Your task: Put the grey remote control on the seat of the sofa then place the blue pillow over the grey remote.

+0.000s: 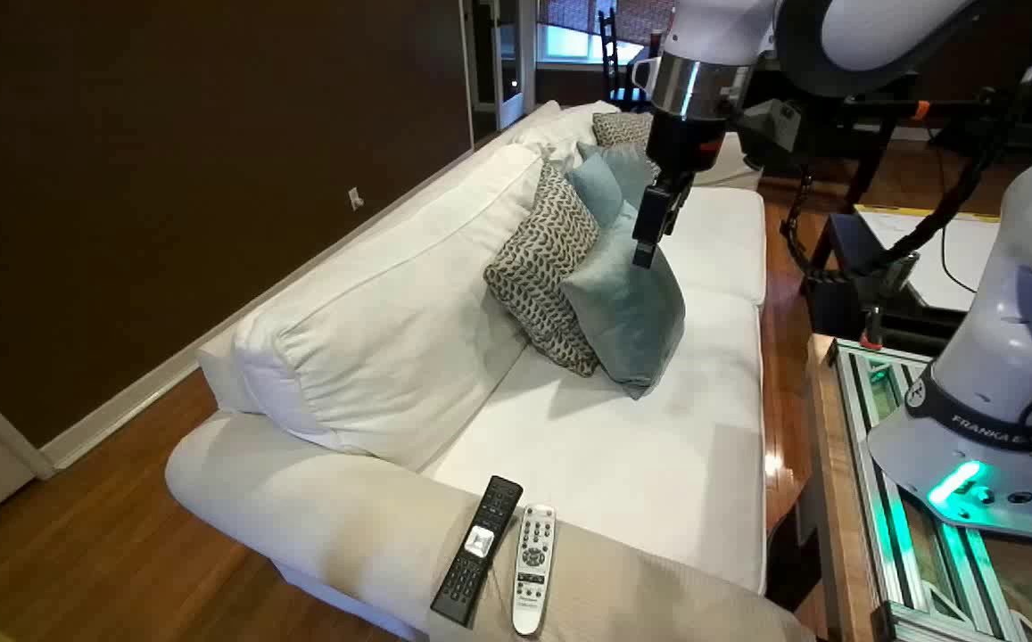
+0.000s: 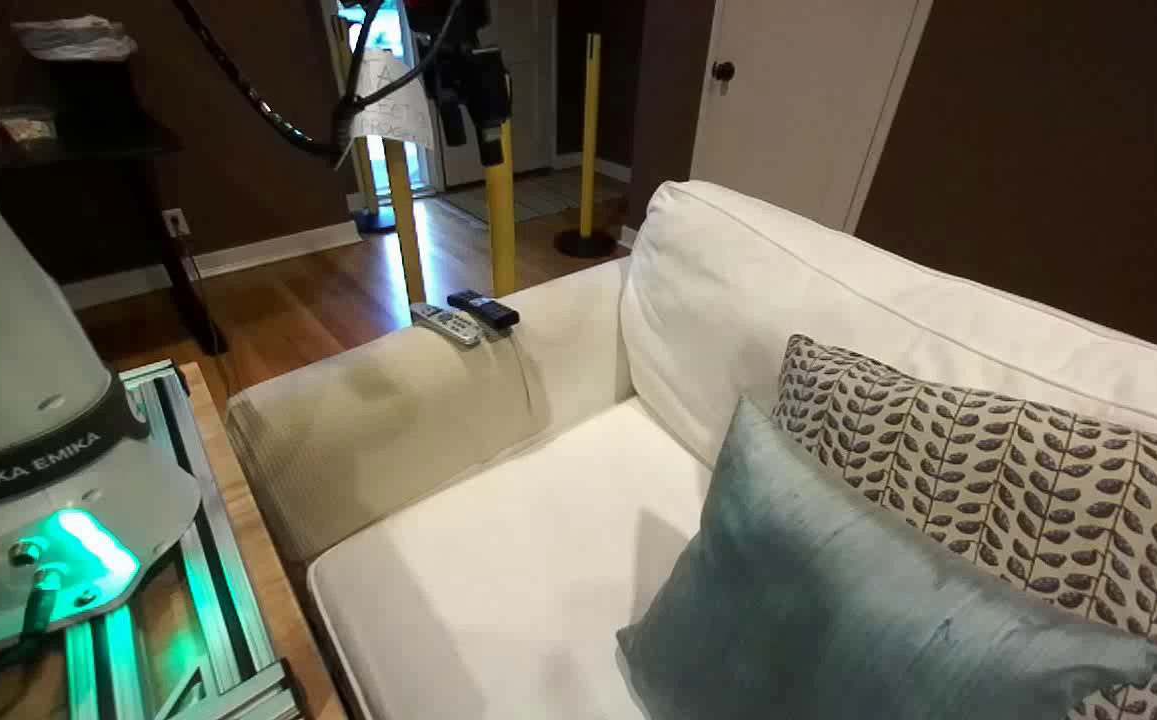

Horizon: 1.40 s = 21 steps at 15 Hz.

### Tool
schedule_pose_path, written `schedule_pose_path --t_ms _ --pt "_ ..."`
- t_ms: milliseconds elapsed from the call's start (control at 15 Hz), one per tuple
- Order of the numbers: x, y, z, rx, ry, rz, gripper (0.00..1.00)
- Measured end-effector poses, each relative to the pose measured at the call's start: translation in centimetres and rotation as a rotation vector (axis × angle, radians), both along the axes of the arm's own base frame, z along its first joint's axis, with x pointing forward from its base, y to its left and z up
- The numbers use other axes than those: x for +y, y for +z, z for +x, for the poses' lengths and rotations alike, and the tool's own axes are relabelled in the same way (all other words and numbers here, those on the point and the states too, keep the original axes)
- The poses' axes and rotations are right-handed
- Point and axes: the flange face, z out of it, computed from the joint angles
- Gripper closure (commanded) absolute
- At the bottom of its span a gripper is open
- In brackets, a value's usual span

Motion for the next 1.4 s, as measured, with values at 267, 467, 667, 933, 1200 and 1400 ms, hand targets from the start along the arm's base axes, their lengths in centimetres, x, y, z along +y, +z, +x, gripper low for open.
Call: schedule_pose_path --t_ms 267,467,667,933,1200,1400 --pt "0.0 0.0 0.0 0.000 0.000 0.000 0.00" --pt "0.0 0.0 0.0 0.000 0.000 0.000 0.00" --pt "0.0 0.0 0.0 0.000 0.000 0.000 0.00" --pt "0.0 0.1 0.0 -0.001 0.000 0.000 0.00" --pt "-1.3 -0.2 0.3 0.006 -0.035 -0.006 0.00" --pt "-2.3 -0.6 0.8 0.019 -0.078 -0.009 0.00"
